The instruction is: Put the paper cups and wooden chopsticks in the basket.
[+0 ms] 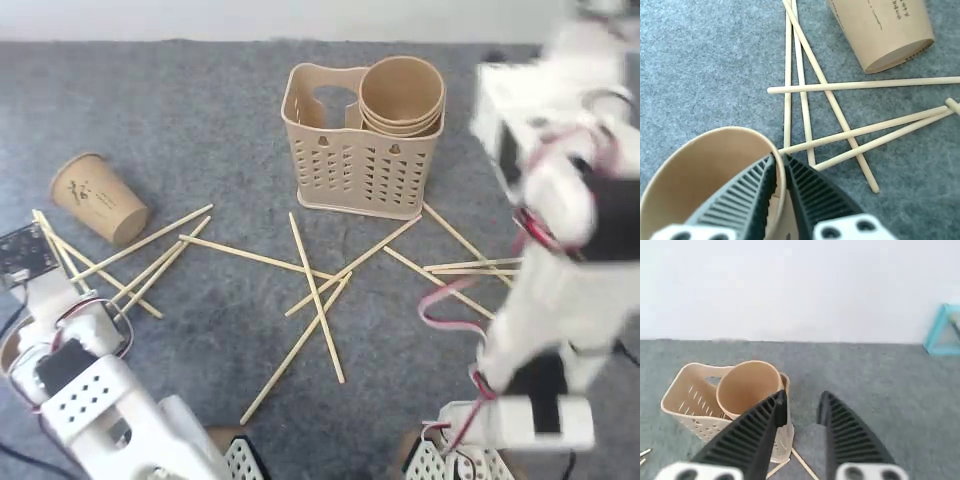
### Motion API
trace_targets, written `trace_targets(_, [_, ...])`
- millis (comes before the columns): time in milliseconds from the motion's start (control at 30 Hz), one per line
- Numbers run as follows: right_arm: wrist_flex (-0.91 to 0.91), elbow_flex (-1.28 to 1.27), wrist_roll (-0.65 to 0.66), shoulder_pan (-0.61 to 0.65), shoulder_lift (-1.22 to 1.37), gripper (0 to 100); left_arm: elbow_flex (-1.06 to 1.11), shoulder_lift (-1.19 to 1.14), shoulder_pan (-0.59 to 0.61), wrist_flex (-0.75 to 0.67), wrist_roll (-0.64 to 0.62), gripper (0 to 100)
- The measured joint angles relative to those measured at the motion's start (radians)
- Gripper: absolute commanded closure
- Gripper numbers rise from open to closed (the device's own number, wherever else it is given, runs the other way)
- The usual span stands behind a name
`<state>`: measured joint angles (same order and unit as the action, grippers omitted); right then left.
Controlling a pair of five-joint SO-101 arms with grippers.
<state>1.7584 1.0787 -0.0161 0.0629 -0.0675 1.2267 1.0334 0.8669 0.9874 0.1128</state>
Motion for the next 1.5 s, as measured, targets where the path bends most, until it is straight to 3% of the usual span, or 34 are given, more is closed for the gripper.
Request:
trace_targets(333, [0.000, -0.720, 0.080, -0.176, -0.508, 99.1, -0.074, -0.002, -0.018, 0.066, 0.000, 99])
trace_targets(567, [-0.034, -1.203, 0.241, -0.287, -0.786, 99.1, -0.215, -0.002, -0.023, 0.167, -0.005, 99])
trace_targets(767, [-0.173, -1.637, 0.390, -0.402, -0.925, 99.1, -0.379, -0.002, -0.057, 0.293, -0.003, 99])
trace_targets(1133, [-0.512, -2.228, 0.503, -0.585, -0.945, 99.1, -0.735, -0.020, -0.328, 0.546, -0.081, 99])
trace_targets(1367, [-0.698, -2.443, 0.506, -0.605, -0.945, 99.1, -1.135, -0.350, -0.554, 0.717, -0.114, 99])
trace_targets(1500, [-0.724, -2.452, 0.502, -0.632, -0.957, 99.1, -1.381, -0.589, -0.675, 0.733, -0.118, 99])
